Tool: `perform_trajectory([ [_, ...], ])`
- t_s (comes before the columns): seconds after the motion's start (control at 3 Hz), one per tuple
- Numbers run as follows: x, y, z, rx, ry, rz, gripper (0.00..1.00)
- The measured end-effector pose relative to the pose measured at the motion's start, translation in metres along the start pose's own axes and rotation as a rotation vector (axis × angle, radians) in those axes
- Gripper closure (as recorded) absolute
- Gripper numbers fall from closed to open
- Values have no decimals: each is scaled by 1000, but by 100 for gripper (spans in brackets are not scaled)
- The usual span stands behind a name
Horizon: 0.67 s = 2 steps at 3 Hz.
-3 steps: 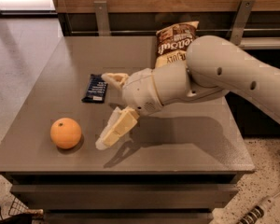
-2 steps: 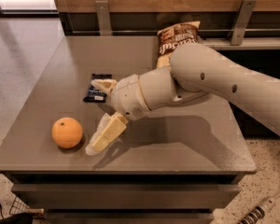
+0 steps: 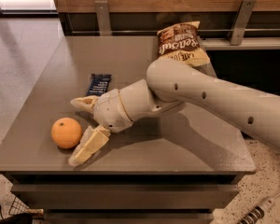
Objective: Pick orange
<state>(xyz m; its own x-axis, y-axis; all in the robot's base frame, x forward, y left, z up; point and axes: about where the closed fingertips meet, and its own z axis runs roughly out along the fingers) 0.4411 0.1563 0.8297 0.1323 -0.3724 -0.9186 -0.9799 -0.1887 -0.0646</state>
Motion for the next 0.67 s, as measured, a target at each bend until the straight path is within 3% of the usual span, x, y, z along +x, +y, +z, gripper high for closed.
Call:
perform_trajectory([
  [0.33,0,1,3,-9,-2,-1,44],
  [0.67,-1,2,4,-12,-2,-3,67],
])
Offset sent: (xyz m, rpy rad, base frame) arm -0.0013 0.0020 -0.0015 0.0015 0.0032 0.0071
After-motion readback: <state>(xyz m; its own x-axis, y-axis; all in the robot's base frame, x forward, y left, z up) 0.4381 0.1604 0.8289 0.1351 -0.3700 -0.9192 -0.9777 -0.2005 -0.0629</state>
